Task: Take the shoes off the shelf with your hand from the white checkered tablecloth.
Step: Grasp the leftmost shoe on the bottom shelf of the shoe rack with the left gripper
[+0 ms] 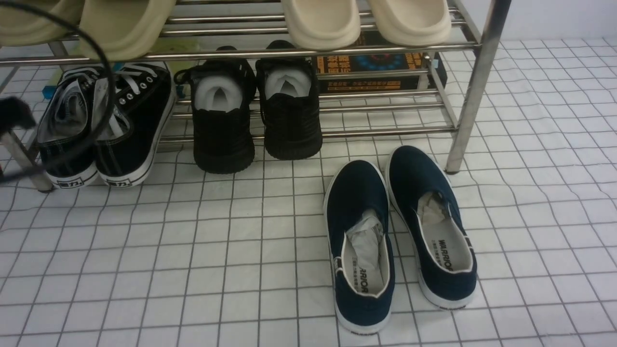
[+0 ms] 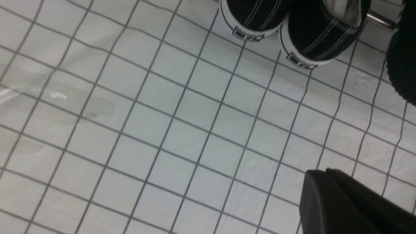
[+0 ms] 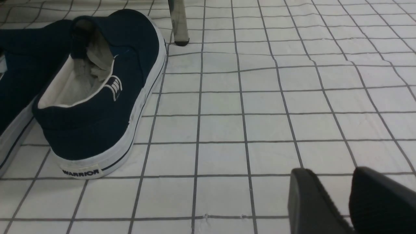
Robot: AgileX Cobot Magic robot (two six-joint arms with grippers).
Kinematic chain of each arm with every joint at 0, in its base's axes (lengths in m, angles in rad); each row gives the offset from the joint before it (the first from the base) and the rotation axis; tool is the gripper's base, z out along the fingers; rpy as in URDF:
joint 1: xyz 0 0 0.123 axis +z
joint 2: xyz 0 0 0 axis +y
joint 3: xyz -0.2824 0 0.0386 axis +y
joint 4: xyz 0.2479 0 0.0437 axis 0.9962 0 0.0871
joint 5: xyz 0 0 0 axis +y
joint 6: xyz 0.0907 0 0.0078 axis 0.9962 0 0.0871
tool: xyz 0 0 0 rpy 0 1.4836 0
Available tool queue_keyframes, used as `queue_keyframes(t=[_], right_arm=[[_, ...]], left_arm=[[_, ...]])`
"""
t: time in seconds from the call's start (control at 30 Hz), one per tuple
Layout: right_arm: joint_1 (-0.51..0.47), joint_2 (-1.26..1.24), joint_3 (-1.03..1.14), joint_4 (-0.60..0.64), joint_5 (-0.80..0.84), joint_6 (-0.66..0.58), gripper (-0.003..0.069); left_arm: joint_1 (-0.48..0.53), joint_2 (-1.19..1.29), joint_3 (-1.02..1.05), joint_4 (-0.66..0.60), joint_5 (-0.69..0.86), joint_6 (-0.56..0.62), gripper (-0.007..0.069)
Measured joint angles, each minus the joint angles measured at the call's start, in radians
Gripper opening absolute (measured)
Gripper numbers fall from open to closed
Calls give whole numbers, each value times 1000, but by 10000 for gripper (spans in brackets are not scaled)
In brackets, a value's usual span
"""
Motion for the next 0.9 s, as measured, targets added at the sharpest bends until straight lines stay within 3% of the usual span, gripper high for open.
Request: queue_keyframes(t=[0.2,0.33,0.5,0.67,0.83,0.9], right_arm=[[0,0,0,0,0,0,221],[0,0,0,0,0,0,221],[0,0,0,0,0,0,228],[0,0,0,0,0,0,233],[0,0,0,0,0,0,236],[0,0,0,0,0,0,237]], left_arm=[[51,155,-170,-21,12,54,15],[179,247,-173,-87,31,124,15],[339,344,-173,-296,-85,160,17],[319,387,-173,-405,-179,208,38],[270,439,-173,-356,-230,215,113],[264,472,-173,-302,-272,200,195]])
